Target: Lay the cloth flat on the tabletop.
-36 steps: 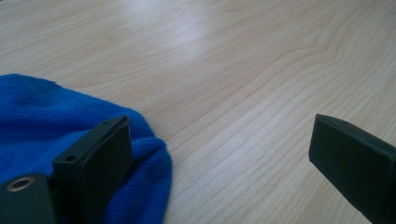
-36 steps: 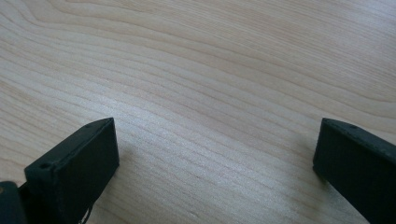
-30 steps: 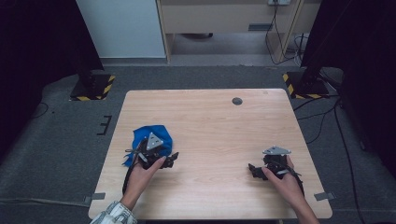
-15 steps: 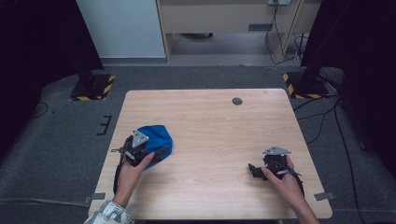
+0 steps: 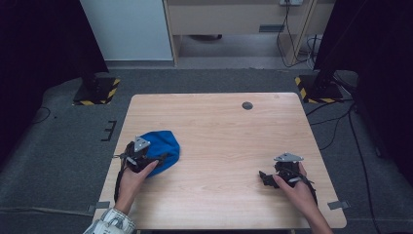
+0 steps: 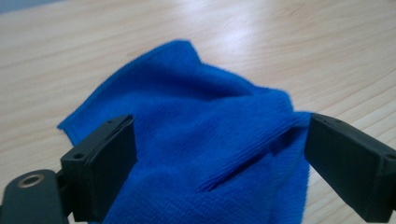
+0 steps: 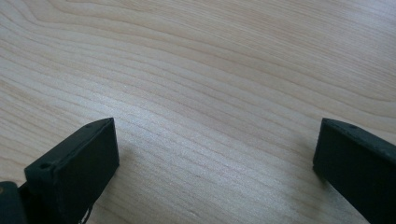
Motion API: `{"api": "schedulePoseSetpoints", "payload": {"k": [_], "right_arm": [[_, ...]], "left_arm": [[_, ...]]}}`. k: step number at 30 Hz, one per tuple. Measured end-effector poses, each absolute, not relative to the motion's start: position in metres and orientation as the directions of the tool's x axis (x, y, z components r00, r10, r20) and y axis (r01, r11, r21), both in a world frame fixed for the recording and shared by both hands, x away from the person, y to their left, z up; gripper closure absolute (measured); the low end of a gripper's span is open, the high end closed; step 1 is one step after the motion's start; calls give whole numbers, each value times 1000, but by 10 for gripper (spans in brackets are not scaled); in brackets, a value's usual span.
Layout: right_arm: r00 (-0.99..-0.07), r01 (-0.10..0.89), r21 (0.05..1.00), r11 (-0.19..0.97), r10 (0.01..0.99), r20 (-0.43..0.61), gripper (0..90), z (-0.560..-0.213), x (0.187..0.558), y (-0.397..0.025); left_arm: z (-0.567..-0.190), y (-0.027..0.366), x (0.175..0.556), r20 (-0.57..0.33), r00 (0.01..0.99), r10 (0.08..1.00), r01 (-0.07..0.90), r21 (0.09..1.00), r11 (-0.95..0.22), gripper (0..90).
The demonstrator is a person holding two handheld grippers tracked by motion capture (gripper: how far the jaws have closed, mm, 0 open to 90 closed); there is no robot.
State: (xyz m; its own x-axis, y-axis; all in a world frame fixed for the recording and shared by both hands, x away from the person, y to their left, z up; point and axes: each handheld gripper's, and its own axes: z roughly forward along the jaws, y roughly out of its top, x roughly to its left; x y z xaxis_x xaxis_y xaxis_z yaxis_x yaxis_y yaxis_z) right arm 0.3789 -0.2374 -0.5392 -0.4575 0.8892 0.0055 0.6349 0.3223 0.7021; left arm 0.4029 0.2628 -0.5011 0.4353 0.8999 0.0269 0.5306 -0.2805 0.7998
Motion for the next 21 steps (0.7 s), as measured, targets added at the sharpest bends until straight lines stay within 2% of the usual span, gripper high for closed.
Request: {"api": "schedulePoseSetpoints", "payload": {"k": [3, 5, 14, 21], "right_arm": [[-457, 635, 702, 323, 889, 5, 5, -539, 379, -237], [-457, 635, 702, 323, 889, 5, 5, -539, 379, -237], [-458, 635, 702, 323, 889, 5, 5, -539, 379, -237], [-458, 635, 702, 322, 889, 6, 5, -539, 379, -237]], "left_arm": [[-507, 264, 406, 29, 434, 901, 555, 778, -293, 101], [-511, 264, 408, 33, 434, 900, 571, 763, -303, 143], [-524, 266, 416, -14, 456, 890, 617, 725, -305, 521], [-524, 269, 418, -55, 463, 885, 614, 740, -275, 731]]}}
